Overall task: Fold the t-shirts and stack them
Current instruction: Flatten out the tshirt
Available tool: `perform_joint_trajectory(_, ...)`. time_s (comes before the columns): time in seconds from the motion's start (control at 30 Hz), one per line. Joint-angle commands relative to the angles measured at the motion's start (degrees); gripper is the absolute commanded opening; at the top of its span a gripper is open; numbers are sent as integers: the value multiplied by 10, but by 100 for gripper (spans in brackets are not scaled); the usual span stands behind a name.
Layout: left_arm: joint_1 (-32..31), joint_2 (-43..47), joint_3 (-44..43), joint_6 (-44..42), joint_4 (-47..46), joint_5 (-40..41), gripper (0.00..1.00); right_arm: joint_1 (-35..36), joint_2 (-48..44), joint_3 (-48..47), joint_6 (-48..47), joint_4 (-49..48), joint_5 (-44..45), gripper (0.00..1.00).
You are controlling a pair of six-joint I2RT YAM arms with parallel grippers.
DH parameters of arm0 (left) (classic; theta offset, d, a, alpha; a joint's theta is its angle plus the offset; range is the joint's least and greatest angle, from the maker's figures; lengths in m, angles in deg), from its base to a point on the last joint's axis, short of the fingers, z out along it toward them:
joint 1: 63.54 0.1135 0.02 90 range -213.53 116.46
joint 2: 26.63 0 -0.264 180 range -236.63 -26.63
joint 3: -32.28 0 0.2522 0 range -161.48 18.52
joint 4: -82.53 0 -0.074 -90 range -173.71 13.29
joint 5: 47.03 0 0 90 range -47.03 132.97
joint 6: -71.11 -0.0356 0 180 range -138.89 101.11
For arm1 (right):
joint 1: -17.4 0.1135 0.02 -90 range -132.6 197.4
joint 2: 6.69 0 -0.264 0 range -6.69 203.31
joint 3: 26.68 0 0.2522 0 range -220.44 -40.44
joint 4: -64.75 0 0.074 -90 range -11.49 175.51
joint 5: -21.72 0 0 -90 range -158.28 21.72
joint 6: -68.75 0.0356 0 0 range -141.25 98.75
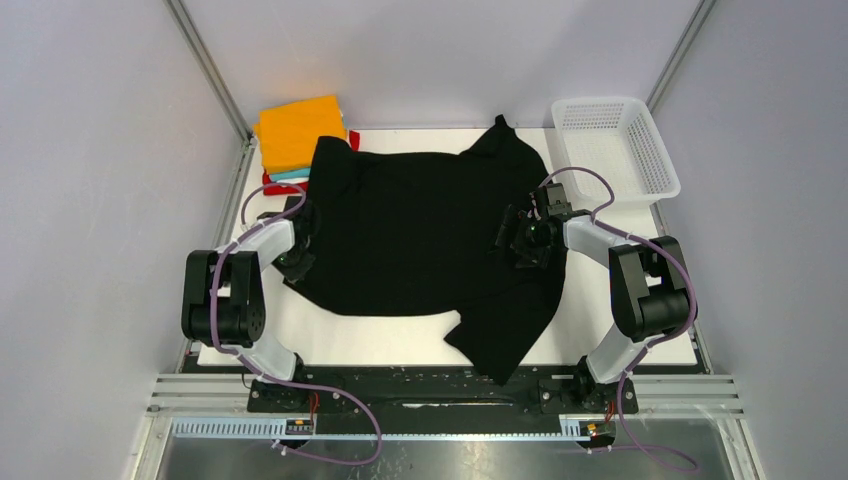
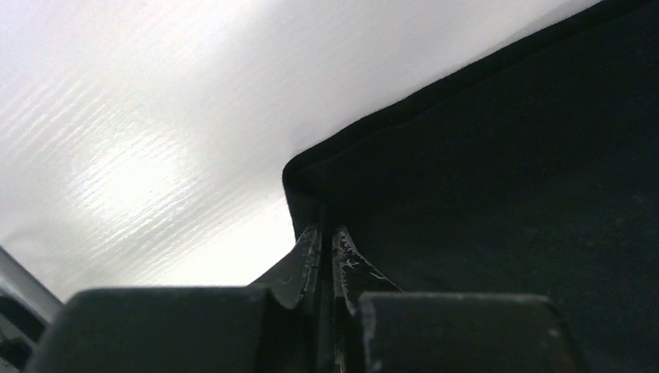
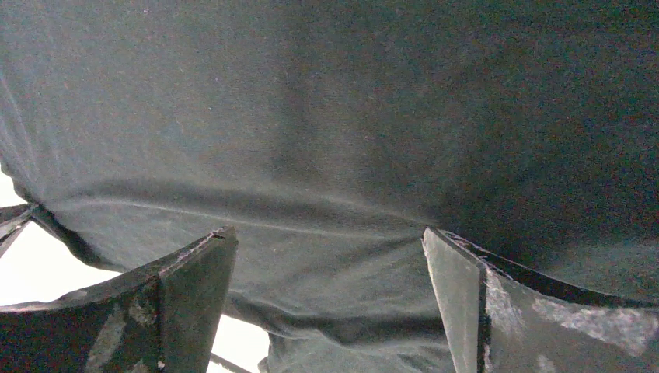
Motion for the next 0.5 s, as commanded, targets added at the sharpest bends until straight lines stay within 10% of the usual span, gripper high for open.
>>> perform_joint_trajectory(0.0, 1, 52, 18, 5, 42, 42, 0, -4, 16, 23, -19, 32, 24, 100)
perform_joint_trajectory(0.47, 0, 127, 89, 37, 65, 36, 8, -4, 18, 23, -16, 37, 22, 100)
